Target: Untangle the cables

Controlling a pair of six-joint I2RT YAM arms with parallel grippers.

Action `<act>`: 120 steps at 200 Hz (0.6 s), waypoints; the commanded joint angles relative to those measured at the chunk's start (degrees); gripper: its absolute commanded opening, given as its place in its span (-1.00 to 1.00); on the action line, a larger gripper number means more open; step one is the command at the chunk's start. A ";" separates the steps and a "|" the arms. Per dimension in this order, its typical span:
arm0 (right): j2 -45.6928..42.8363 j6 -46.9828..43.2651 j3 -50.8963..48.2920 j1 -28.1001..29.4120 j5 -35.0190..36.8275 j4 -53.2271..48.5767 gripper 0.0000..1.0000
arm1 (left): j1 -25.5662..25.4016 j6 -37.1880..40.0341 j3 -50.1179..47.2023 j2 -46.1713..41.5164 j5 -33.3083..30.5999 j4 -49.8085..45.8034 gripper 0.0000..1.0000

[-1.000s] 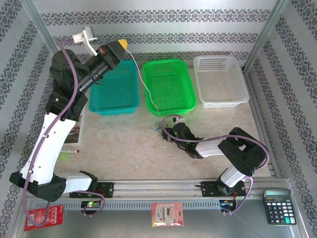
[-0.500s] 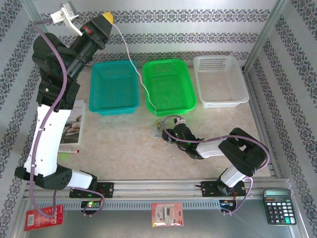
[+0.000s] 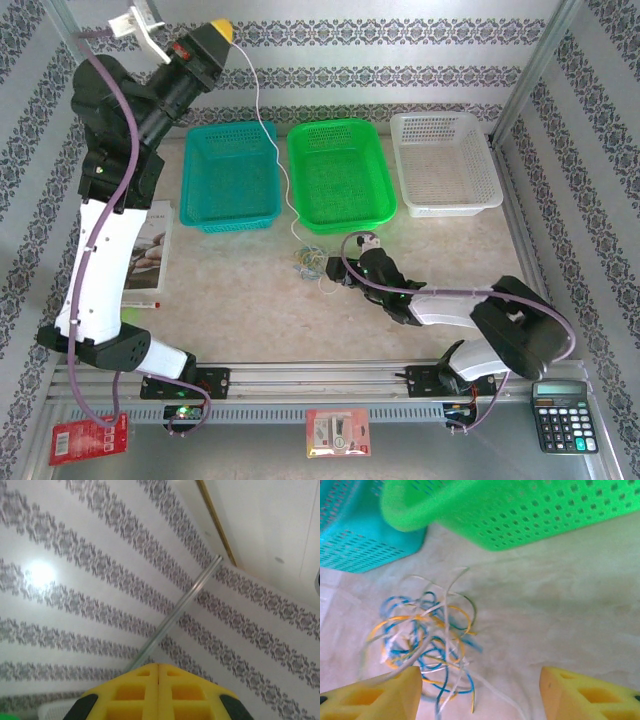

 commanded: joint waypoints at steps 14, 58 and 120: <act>-7.56 -3.92 0.63 0.48 -1.91 -6.59 0.35 | 0.42 -4.17 -2.37 -0.38 6.47 4.35 -1.00; -7.33 -9.86 8.00 0.35 -5.02 -8.47 0.40 | -0.18 -6.00 -2.08 -0.31 8.04 5.93 -1.00; 6.19 -13.86 19.70 0.72 -5.97 -3.39 0.39 | -1.45 -7.88 1.61 -0.07 7.41 7.45 -1.00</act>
